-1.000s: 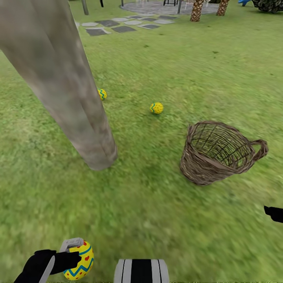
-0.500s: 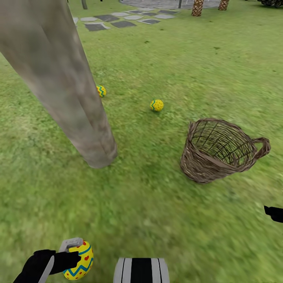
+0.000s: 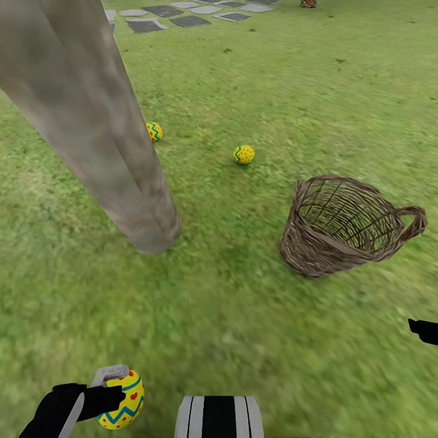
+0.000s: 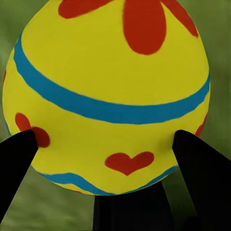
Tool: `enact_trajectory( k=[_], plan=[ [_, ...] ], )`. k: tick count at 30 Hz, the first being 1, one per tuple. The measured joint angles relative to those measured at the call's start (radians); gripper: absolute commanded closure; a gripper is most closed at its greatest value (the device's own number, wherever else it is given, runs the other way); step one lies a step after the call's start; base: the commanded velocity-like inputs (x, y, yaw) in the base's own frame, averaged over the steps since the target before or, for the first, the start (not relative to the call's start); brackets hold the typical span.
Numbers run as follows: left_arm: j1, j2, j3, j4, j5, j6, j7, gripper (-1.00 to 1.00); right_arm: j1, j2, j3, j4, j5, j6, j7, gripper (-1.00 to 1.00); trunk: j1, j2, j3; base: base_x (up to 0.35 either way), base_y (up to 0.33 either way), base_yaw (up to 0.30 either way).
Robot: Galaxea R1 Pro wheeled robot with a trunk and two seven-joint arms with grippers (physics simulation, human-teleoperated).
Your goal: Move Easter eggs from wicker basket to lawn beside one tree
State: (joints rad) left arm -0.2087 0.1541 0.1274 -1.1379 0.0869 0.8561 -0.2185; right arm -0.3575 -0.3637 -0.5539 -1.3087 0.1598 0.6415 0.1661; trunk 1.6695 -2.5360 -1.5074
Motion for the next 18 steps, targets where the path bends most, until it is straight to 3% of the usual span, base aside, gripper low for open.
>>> enact_trajectory(
  k=[10,11,18],
  plan=[
    [0.0,0.001,0.002,0.001,-0.002,-0.001,-0.005,1.0,0.0,0.0,0.001,0.001,0.0,0.0,0.0,-1.0,0.0,0.0,0.0,0.0,0.0,0.0],
    [0.0,0.001,0.002,0.002,-0.002,-0.002,-0.007,-1.0,0.0,0.0,0.001,0.001,0.0,0.0,-0.001,-1.0,0.0,0.0,0.0,0.0,0.0,0.0],
    [0.0,0.001,0.004,0.022,0.009,-0.01,-0.006,-1.0,0.0,0.0,0.001,0.003,0.0,0.0,-0.001,-1.0,0.0,0.0,0.0,0.0,0.0,0.0]
  ],
)
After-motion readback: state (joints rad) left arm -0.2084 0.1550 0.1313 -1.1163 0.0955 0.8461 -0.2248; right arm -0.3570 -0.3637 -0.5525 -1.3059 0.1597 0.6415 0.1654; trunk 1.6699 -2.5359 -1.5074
